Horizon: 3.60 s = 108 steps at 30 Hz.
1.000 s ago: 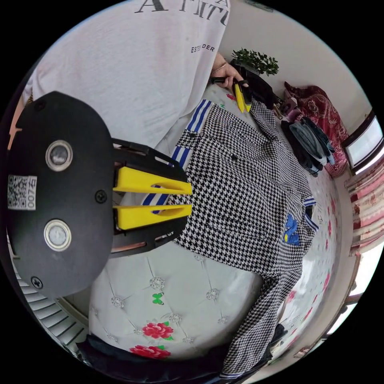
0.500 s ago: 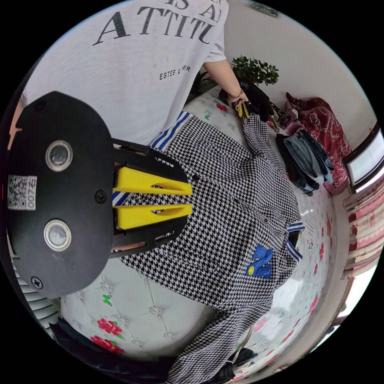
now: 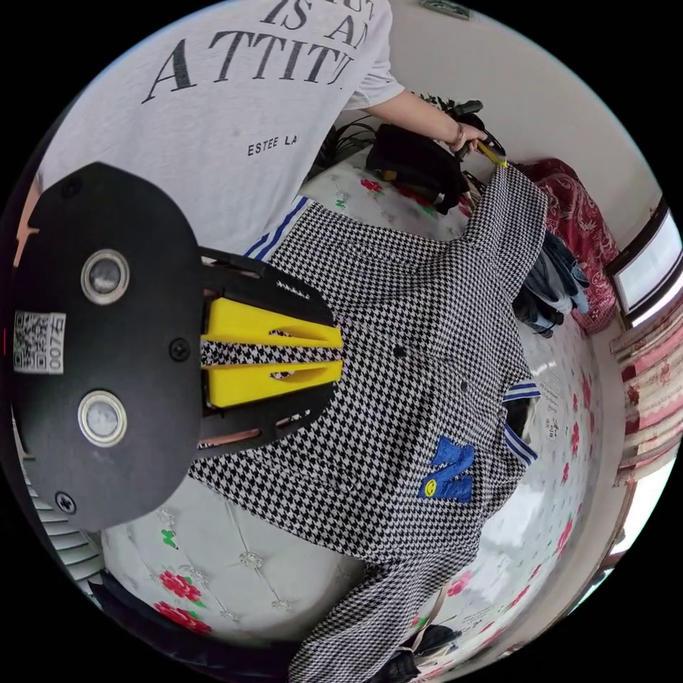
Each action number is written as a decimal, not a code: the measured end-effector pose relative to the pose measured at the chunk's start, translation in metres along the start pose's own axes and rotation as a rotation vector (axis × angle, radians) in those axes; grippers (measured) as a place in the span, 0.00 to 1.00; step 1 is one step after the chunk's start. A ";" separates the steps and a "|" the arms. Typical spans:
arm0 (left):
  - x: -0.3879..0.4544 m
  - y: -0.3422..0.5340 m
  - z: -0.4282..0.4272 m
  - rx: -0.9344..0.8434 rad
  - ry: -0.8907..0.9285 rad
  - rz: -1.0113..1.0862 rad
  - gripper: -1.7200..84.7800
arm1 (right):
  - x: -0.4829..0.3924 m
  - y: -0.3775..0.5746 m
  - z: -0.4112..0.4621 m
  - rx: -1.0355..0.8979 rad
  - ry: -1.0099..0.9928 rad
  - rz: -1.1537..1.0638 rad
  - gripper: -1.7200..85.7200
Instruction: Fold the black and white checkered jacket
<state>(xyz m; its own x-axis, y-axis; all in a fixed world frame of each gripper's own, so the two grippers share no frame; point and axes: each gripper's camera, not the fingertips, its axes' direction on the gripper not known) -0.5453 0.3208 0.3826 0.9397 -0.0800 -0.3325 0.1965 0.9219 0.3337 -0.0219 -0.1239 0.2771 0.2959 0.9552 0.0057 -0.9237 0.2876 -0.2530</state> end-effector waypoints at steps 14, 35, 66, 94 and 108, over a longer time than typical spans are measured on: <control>0.373 0.132 0.034 -0.107 0.390 0.707 0.07 | 0.142 0.051 -0.094 0.248 -0.044 0.359 0.08; 0.361 0.343 0.177 -0.712 -0.012 0.599 0.15 | 0.493 0.173 -0.201 0.844 -0.118 1.241 0.09; 0.139 0.410 0.060 -1.068 -0.024 0.406 0.16 | 0.081 0.021 -0.015 -0.017 -0.156 0.134 0.12; 0.144 0.124 0.173 -0.868 0.654 0.143 0.06 | 0.263 0.035 -0.158 0.301 -0.840 0.304 0.03; 0.096 0.137 0.276 -0.678 0.105 0.142 0.16 | 0.383 -0.028 -0.092 0.421 -0.355 0.542 0.13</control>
<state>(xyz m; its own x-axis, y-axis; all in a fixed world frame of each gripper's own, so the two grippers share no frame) -0.3508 0.3351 0.6399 0.9045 0.0644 -0.4215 -0.1763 0.9565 -0.2323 0.1402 0.2274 0.1975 -0.2545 0.9146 0.3144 -0.9529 -0.2926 0.0798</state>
